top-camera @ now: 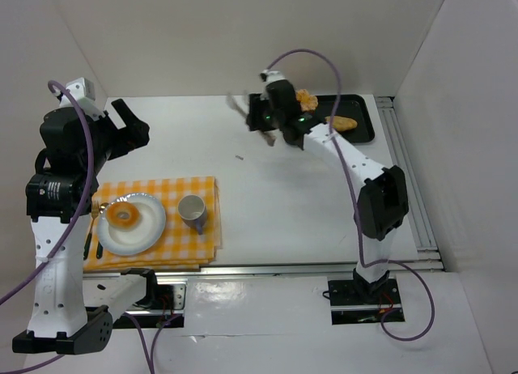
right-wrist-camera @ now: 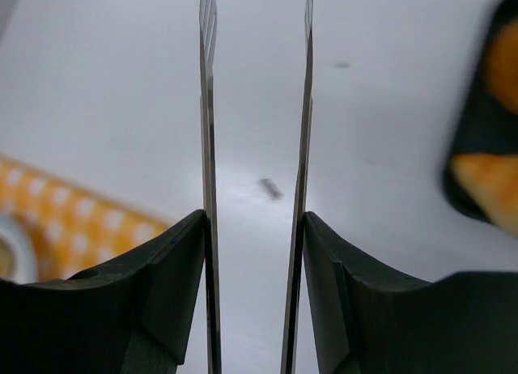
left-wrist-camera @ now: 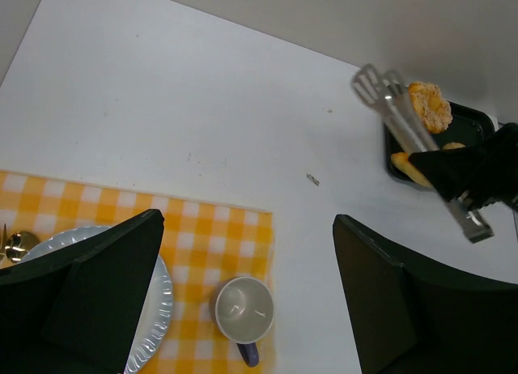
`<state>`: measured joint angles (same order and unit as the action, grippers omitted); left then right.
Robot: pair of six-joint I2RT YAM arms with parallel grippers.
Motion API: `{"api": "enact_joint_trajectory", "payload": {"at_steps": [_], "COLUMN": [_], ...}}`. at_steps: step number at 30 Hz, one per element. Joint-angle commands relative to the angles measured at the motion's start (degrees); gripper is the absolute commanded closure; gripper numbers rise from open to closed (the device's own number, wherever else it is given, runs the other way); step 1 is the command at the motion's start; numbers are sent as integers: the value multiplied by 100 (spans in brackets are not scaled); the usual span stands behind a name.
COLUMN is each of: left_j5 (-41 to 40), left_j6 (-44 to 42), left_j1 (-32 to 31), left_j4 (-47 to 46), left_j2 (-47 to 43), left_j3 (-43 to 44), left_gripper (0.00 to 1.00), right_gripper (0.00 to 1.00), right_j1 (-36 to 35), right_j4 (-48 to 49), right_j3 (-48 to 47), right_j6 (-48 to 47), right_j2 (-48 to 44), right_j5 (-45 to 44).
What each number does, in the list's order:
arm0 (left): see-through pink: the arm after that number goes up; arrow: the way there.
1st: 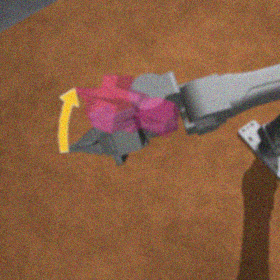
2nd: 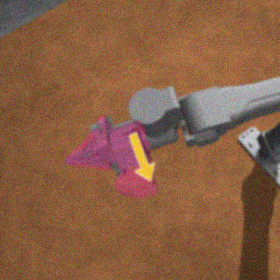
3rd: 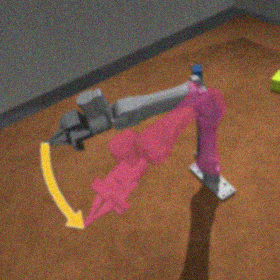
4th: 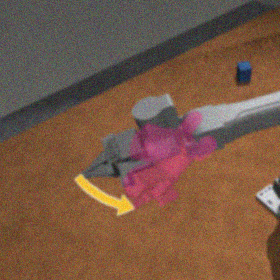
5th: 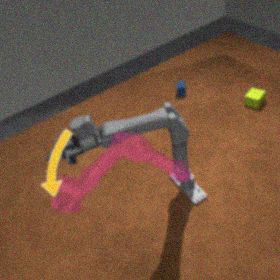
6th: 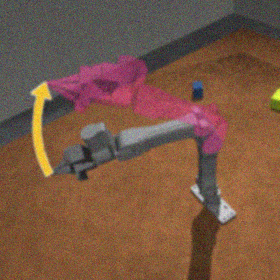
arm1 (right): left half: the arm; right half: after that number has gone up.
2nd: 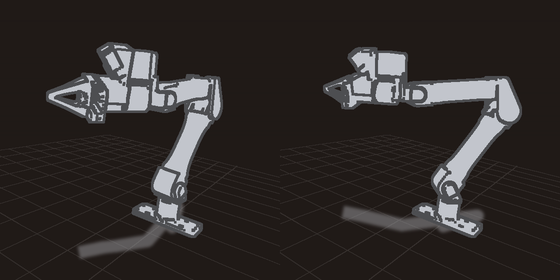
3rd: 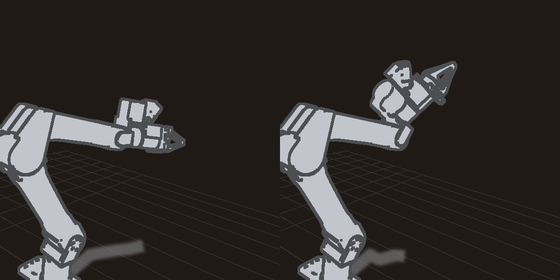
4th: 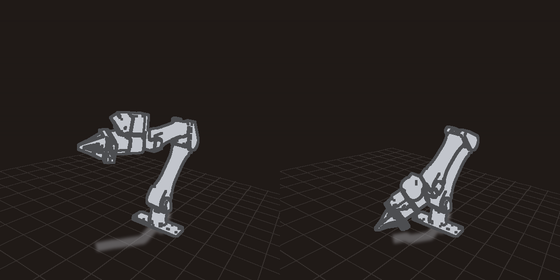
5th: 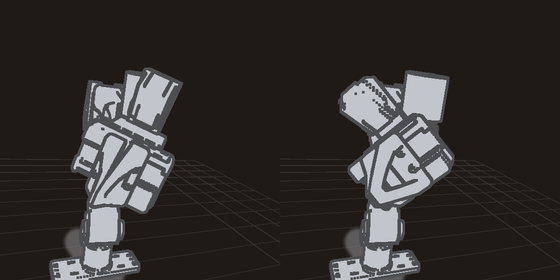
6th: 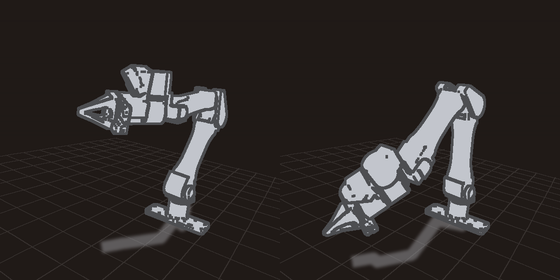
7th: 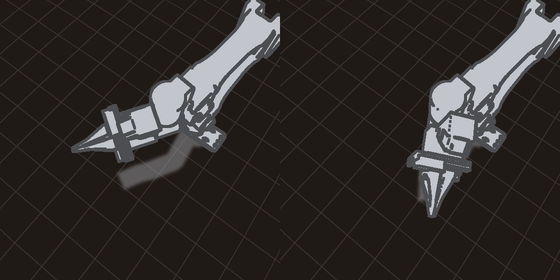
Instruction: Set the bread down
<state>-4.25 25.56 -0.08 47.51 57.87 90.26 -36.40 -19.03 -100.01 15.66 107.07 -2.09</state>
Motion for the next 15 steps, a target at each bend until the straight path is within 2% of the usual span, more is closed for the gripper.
{"api": "enact_joint_trajectory", "payload": {"at_steps": [1,3,7,15], "left_j5": [-58,-58,-58,-58], "left_j6": [-34,-34,-34,-34], "left_j1": [34,34,34,34], "left_j4": [-215,-215,-215,-215], "left_j2": [-100,-100,-100,-48], "left_j3": [141,141,80,80], "left_gripper": [1,1,1,1], "right_gripper": [43,43,43,41], "right_j1": [1080,1650,2197,2541], "right_j4": [-329,-417,-602,-427], "right_j3": [411,534,789,1423], "right_j6": [394,446,394,394], "right_j2": [-485,-546,-546,-599], "right_j5": [-424,-345,-292,-187]}}
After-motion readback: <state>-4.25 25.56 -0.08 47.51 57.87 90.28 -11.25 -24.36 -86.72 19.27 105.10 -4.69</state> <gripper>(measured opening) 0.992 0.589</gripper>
